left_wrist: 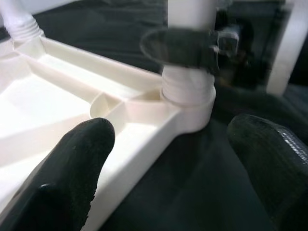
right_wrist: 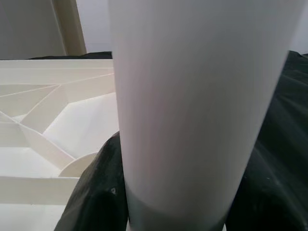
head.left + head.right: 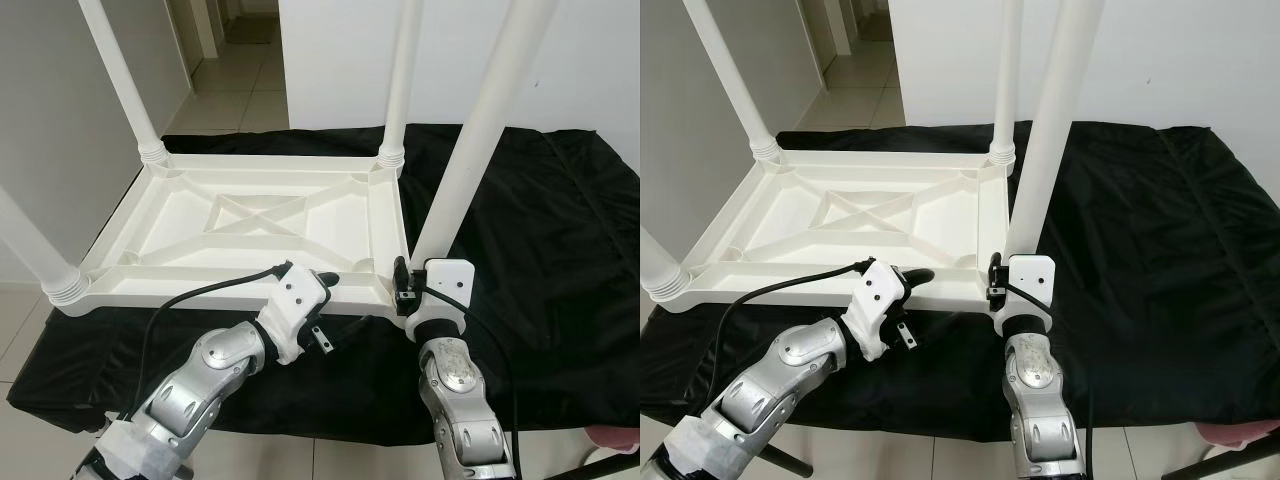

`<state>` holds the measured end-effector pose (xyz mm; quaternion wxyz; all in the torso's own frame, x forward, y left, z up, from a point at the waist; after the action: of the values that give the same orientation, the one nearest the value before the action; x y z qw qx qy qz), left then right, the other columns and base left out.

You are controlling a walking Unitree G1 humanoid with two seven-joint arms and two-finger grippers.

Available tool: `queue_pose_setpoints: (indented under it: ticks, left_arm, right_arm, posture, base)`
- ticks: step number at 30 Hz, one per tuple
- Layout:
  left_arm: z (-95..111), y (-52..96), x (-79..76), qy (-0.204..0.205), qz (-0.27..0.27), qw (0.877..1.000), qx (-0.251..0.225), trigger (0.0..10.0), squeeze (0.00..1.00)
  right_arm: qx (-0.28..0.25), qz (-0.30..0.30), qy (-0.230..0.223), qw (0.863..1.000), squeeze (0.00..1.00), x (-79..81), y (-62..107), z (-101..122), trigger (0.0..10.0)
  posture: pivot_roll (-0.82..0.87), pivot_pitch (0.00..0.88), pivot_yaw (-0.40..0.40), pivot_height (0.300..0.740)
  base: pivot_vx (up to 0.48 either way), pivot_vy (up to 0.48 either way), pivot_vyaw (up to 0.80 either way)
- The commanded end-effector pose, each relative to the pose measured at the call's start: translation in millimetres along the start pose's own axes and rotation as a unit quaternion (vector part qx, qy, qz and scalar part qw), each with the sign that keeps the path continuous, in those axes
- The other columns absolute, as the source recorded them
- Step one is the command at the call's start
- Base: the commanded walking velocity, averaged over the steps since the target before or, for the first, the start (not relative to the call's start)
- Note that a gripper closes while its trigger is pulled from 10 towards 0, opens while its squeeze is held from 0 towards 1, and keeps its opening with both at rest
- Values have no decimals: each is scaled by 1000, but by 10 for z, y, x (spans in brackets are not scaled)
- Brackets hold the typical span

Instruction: Building children table

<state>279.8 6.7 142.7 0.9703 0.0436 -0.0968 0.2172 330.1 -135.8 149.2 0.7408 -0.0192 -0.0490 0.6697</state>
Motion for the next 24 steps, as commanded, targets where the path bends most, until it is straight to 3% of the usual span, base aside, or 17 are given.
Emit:
queue_pose_setpoints:
  ticks: [1,2,4,5,6,7,8,9,10,13,14,20,24]
  left_arm:
    - [-34,16,-174,6,-67,998,5,10000,0]
    - [-58,10,-183,10,-68,998,10,10000,153]
    - [-71,7,-188,11,-70,997,11,10000,153]
    - [-76,3,-203,13,-74,997,11,10000,498]
    - [-85,-6,-207,14,-76,997,11,10000,671]
    - [-85,-6,-207,14,-76,997,11,10000,671]
    - [-94,-12,-210,17,-80,997,11,10000,906]
    - [-99,-18,-208,19,-82,996,11,10000,1000]
    - [-102,-21,-204,20,-83,996,11,10000,1000]
    - [-96,-46,-132,11,-67,998,8,10000,1000]
    - [-89,-67,-62,4,-48,999,7,10000,24]
    - [-72,-86,49,0,-28,1000,2,10000,0]
    - [-37,-51,135,-9,-18,1000,0,10000,0]
  right_arm:
    - [65,-45,-23,997,1000,-114,54,-331,10000]
    - [61,-41,-27,997,1000,-122,53,-323,10000]
    - [58,-40,-30,997,1000,-127,53,-316,10000]
    - [54,-44,-27,997,1000,-152,45,-295,10000]
    - [47,-44,-22,998,1000,-170,29,-265,10000]
    - [47,-44,-22,998,1000,-170,29,-265,10000]
    - [41,-44,-18,998,937,-179,13,-240,10000]
    - [37,-43,-15,998,400,-188,2,-222,10000]
    - [34,-43,-14,998,0,-191,-4,-213,10000]
    - [29,-42,-8,999,0,-236,-22,-203,10000]
    - [26,-33,-2,999,0,-239,-35,-199,10000]
    - [12,-1,3,1000,0,-184,-83,-165,10000]
    - [-14,57,1,998,0,-34,-140,-63,10000]
  posture:
    - [-131,39,94,740]
    - [-142,24,97,740]
    - [-142,24,97,740]
    - [-147,18,97,740]
    - [-154,3,97,740]
    - [-154,3,97,740]
    - [-159,0,98,740]
    - [-163,0,98,740]
    - [-163,0,98,740]
    - [-176,0,104,740]
    - [-181,0,108,740]
    - [-184,0,117,740]
    - [-173,0,122,740]
  base:
    - [0,0,0]
    - [0,0,0]
    - [0,0,0]
    - [0,0,0]
    - [0,0,0]
    - [0,0,0]
    - [0,0,0]
    - [0,0,0]
    - [0,0,0]
    - [0,0,0]
    - [0,0,0]
    - [0,0,0]
    - [0,0,0]
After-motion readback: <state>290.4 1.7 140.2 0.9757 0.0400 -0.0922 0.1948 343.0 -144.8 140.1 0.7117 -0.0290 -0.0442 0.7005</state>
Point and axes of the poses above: a point about 5 cm out from each wrist's last joint towards the gripper, its own y axis pointing back from the gripper into the wrist, its own z axis along the axis of the wrist's last joint, x = y × z, the point moved 6 cm from there along -y, pointing out of the wrist towards the gripper, and after that the axes turned 3 degrees about -y, right-handed, at the moved point
